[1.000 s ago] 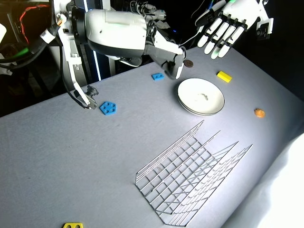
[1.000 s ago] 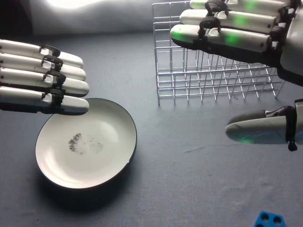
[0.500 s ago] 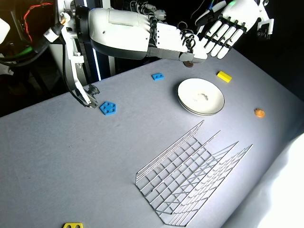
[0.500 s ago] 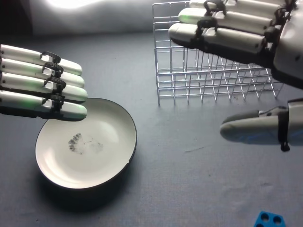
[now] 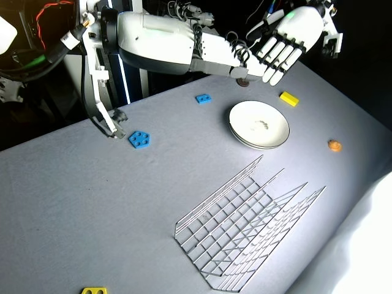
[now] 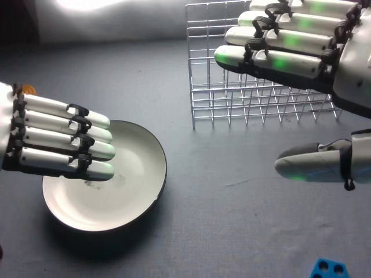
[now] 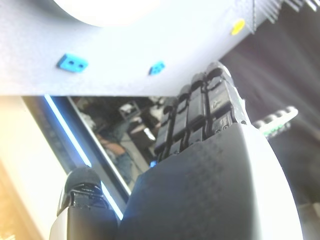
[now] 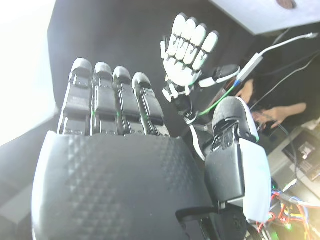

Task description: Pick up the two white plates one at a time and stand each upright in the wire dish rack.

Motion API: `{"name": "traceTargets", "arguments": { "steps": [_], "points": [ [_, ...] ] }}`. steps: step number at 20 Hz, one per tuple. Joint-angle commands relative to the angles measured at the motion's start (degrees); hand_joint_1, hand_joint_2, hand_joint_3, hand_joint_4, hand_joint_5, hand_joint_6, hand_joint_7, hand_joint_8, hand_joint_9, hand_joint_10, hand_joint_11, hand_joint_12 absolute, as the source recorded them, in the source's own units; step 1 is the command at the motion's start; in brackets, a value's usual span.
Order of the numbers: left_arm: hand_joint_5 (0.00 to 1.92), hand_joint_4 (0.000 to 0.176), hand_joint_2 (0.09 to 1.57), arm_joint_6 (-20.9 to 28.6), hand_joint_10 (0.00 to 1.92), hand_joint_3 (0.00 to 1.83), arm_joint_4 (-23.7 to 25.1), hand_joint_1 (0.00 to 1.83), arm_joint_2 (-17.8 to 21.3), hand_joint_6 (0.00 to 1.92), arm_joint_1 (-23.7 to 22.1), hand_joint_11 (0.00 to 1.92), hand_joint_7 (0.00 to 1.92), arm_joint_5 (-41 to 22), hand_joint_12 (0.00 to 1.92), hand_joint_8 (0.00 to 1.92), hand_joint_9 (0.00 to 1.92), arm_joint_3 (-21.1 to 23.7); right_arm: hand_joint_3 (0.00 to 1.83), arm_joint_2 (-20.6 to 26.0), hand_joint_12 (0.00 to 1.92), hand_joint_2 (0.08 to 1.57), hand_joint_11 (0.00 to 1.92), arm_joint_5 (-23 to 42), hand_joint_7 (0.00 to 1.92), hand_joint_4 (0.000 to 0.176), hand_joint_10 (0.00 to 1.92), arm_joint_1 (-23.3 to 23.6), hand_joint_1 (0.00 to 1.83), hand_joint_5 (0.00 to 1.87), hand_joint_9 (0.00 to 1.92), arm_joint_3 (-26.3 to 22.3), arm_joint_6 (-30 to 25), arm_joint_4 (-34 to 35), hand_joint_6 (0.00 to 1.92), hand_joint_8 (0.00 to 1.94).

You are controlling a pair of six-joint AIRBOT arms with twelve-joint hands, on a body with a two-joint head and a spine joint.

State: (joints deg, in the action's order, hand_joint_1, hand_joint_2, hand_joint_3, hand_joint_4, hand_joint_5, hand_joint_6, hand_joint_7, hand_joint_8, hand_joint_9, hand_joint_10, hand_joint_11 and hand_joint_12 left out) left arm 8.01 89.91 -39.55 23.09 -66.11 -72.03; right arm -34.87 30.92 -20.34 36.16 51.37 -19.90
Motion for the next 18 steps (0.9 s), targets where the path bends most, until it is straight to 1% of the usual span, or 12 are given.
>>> {"name": "traceTargets", "arguments": {
  "steps": [1,4,5,7,9,11,13,15,17,18],
  "points": [
    [0.0,0.0,1.04,-0.57,0.0,0.01,-5.57,0.0,0.12,0.0,0.37,0.0,0.0,-1.18,0.0,0.0,0.0,-0.4,0.0,0.26,0.0,1.15,0.0,6.9,0.0,0.0,0.0,0.51,0.0,0.0,0.0,-0.35,-0.91,1.28,0.0,0.0],
    [0.0,0.0,1.03,-1.97,0.0,0.01,-7.24,0.0,-1.0,0.0,4.1,0.0,0.0,0.19,0.0,0.0,0.0,-0.48,0.0,-0.1,0.0,1.15,0.0,8.0,0.0,0.0,0.0,0.08,0.0,0.0,0.0,-0.34,-1.15,5.78,0.0,0.0],
    [0.0,0.0,1.04,-2.6,0.0,0.01,-8.03,0.0,-1.52,0.0,5.98,0.0,0.0,0.83,0.0,0.0,0.0,-0.58,0.0,-0.31,0.0,1.15,0.0,10.47,0.0,0.0,0.0,-0.04,0.0,0.0,0.0,-0.3,-0.66,5.89,0.0,0.0],
    [0.0,0.0,1.04,-3.5,0.0,0.01,-9.55,0.0,-2.09,0.0,8.79,0.0,0.0,2.08,0.0,0.0,0.0,-0.83,0.0,-1.3,0.0,1.15,0.0,10.92,0.0,0.0,0.0,-0.29,0.0,0.01,0.0,-0.34,-0.82,7.66,0.0,0.0],
    [0.0,0.0,1.04,-4.33,0.0,0.01,-10.54,0.0,-3.03,0.0,11.07,0.0,0.0,3.59,0.0,0.0,0.0,-1.55,0.0,-2.32,0.0,1.14,0.0,11.57,0.0,0.0,0.0,-2.4,0.0,0.0,0.0,-0.43,-0.34,7.66,0.0,0.0],
    [0.0,0.0,1.04,-5.6,0.0,0.01,-10.82,0.0,-3.87,0.0,13.12,0.0,0.0,5.17,0.0,0.0,0.0,-2.24,0.0,-3.28,0.0,1.13,0.0,15.64,0.0,0.0,0.0,-5.55,0.0,0.01,0.0,-0.41,4.08,7.66,0.0,0.0],
    [0.0,0.0,1.04,-6.56,0.0,0.01,-10.82,0.0,-4.76,0.0,14.49,0.0,0.0,6.43,0.0,0.0,0.0,-3.01,0.0,-3.44,0.0,1.14,0.0,14.51,0.0,0.0,0.0,-6.67,0.0,0.01,0.0,-0.39,4.13,7.63,0.0,0.0],
    [0.0,0.0,1.04,-7.99,0.0,0.01,-10.82,0.0,-5.33,0.0,15.63,0.0,0.0,7.58,0.0,0.0,0.0,-3.51,0.0,-3.69,0.0,1.13,0.0,12.64,0.0,0.0,0.0,-7.09,0.0,0.0,0.0,-0.36,3.15,7.73,0.0,0.0],
    [0.0,0.0,1.05,-8.94,0.0,0.01,-10.89,0.0,-6.02,0.0,16.8,0.0,0.0,8.95,0.0,0.0,0.0,-4.15,0.0,-4.36,0.0,1.14,0.0,12.19,0.0,0.0,0.0,-6.78,0.0,0.0,0.0,-0.39,-0.34,7.74,0.0,0.0],
    [0.0,0.0,1.04,-9.34,0.0,0.01,-11.09,0.0,-6.22,0.0,17.13,0.0,0.0,9.33,0.0,0.0,0.0,-4.36,0.0,-4.59,0.0,1.15,0.0,12.36,0.0,0.0,0.0,-6.54,0.0,0.0,0.0,-0.39,-0.9,7.74,0.0,0.0]
  ]
}}
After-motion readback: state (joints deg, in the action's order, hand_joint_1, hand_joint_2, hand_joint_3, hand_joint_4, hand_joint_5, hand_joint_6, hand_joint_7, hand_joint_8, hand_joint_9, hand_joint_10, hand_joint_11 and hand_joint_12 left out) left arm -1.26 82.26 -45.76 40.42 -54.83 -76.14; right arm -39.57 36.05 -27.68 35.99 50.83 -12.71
